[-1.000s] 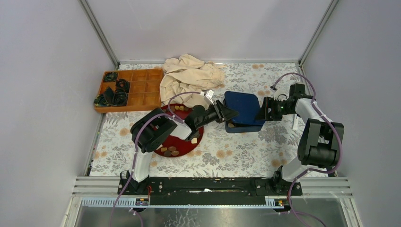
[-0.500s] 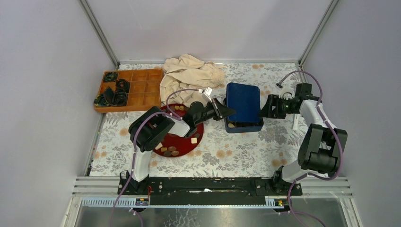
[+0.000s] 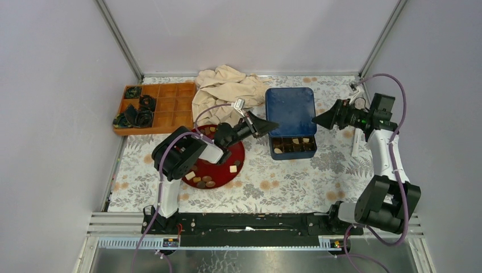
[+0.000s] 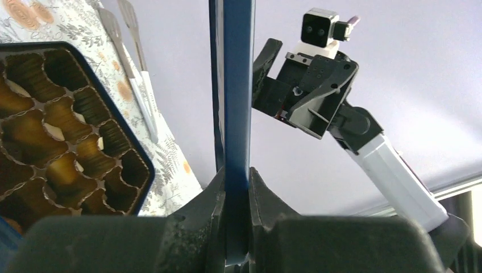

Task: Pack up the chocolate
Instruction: Pick up the box lid from the packing box.

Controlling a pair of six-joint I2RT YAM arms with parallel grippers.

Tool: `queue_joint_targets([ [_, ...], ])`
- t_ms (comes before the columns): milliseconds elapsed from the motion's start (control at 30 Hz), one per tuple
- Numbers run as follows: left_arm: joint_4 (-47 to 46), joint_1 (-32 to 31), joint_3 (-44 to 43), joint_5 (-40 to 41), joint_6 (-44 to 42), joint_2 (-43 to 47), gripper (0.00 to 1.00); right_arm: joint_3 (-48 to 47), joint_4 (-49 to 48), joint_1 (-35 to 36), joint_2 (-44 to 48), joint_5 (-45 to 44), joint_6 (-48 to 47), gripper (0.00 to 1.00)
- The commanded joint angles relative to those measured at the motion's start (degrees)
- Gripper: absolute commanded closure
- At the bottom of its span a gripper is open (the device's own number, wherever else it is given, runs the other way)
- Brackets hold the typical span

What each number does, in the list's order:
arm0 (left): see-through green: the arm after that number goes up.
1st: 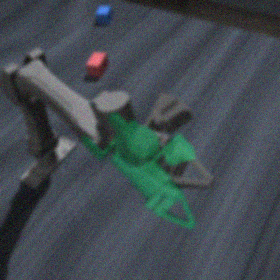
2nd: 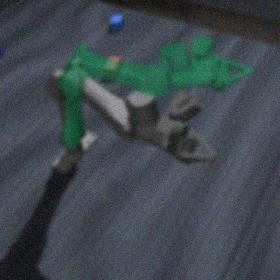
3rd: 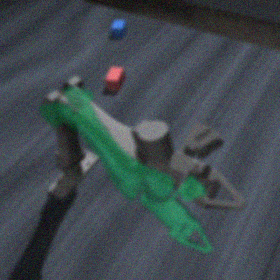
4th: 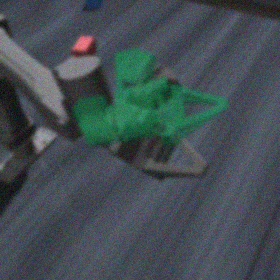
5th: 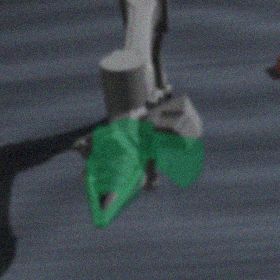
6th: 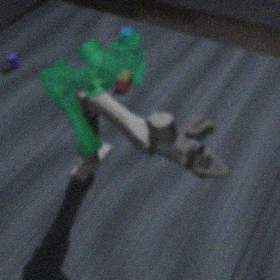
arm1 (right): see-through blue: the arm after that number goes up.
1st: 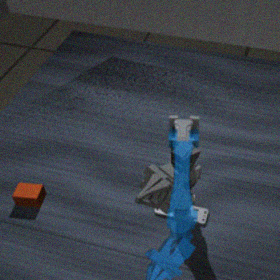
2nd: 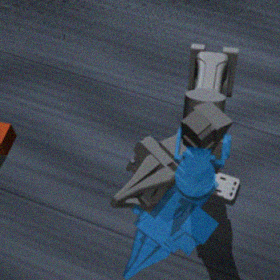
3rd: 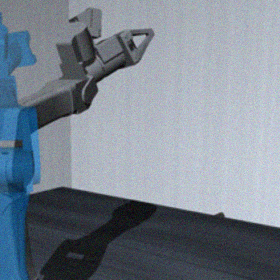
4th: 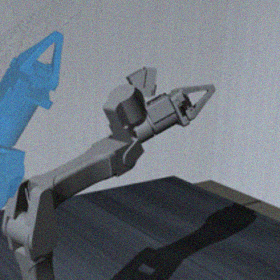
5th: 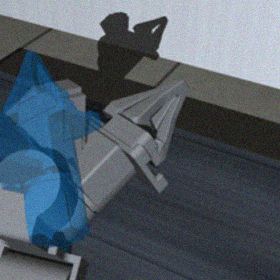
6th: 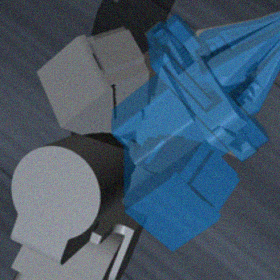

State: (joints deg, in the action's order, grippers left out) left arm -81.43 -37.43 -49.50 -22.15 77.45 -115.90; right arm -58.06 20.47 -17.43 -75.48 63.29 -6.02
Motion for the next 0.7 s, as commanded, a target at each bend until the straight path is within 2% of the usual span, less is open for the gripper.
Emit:
queue_joint_targets([
  [0,-10.8,0.5,2.5,1.5,3.4,4.3,1.0,1.3,-13.1,-0.5,0.6,7.9,16.1,0.11],
  [67,-10.8,0.5,3.4,4.6,2.5,6.3,1.0,4.0,-19.0,-1.1,2.2,7.6,22.2,0.11],
  [133,-10.8,0.3,3.6,8.8,2.2,8.2,1.0,8.2,-29.8,-1.3,4.3,7.8,31.0,0.1],
  [167,-10.8,0.0,3.4,10.8,1.9,8.8,1.0,10.8,-37.5,-1.2,5.1,7.9,37.8,0.07],
  [200,-10.8,-0.5,3.1,12.6,1.3,9.2,1.0,14.5,-47.7,-1.2,5.8,7.5,49.3,0.03],
  [267,-10.8,-1.7,1.8,15.8,0.3,9.7,1.0,20.3,-69.3,-1.2,5.8,5.7,64.1,0.0],
  [367,-10.8,-3.8,-0.7,19.7,-0.8,9.4,1.0,24.4,-89.4,0.2,3.4,3.8,78.8,0.0],
  [467,-10.8,-6.3,-2.4,24.0,-3.1,9.0,1.0,25.6,-106.2,2.9,0.8,0.1,89.8,0.0],
  [533,-10.8,-7.8,-3.1,26.8,-4.0,8.7,1.0,25.4,-110.4,4.9,-0.3,-2.8,93.1,0.0],
  [600,-10.8,-9.3,-3.8,29.0,-5.3,8.4,1.0,24.0,-108.6,7.0,-0.8,-3.9,93.3,0.0],
  [667,-10.9,-11.0,-4.6,31.0,-7.1,8.3,1.0,22.6,-108.3,8.8,-1.4,-4.8,93.5,0.05],
])
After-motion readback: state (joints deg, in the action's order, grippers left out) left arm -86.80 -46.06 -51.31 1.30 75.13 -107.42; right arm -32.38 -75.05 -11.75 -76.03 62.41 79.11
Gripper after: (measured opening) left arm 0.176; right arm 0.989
